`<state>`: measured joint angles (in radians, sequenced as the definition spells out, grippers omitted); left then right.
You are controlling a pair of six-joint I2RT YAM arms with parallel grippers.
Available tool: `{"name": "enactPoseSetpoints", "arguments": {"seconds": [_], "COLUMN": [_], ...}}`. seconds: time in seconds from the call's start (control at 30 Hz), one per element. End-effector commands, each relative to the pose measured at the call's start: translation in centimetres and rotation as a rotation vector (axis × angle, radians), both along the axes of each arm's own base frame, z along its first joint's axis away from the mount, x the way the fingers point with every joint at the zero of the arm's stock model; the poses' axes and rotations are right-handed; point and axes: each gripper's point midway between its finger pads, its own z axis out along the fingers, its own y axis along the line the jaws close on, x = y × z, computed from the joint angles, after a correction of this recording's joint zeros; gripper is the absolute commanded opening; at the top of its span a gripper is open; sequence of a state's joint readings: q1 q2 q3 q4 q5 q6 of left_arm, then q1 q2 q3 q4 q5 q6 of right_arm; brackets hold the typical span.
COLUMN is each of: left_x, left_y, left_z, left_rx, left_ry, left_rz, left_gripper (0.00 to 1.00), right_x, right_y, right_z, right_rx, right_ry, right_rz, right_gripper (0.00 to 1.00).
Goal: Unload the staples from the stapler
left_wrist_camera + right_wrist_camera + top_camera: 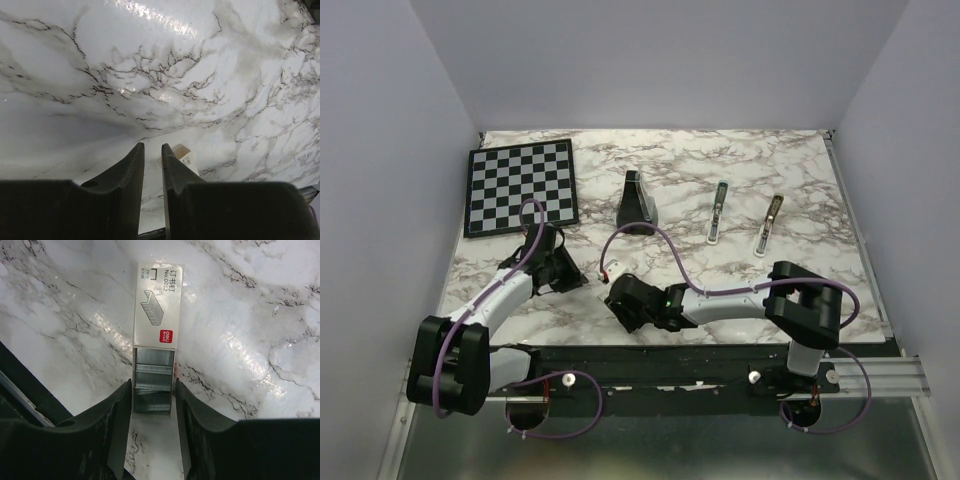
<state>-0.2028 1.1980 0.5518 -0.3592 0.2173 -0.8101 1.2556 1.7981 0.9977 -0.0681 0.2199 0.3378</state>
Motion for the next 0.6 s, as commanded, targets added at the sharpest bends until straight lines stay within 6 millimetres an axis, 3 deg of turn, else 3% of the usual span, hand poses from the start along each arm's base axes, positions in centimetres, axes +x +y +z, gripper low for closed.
{"name": "enactPoseSetpoints", "arguments": {"seconds": [0.0,0.2,0.37,0.57], "left_x": [-1.3,-3.2,-4.2,-4.7], "left_y": [-1.1,-1.6,-2.0,-2.8], "left_z": [-0.7,-1.4,-1.8,-1.3], "left_rx": [-0.067,-0.113,-0.127,-0.165], "left_ry": [0.019,0.046,0.047,0.025], "left_rz": [-0.049,-0.008,0.006,0.022], "left_gripper": [0.28,0.27,0.27,0.27], "right_x": [0.4,1.0,0.1,-0.2], "right_y": [0.4,-2.1,-4.0,-3.9], "right_z": [-0.2,0.5,0.1,0.2], "right_rx": [0.003,-0.007,-0.018,-0.016], "right_ry": [-0.027,-0.061,-0.048,-0.045], "right_rz": [0.014,0.031,0.084,0.116], "right_gripper": [0.45,0.41,0.41,0.41]}}
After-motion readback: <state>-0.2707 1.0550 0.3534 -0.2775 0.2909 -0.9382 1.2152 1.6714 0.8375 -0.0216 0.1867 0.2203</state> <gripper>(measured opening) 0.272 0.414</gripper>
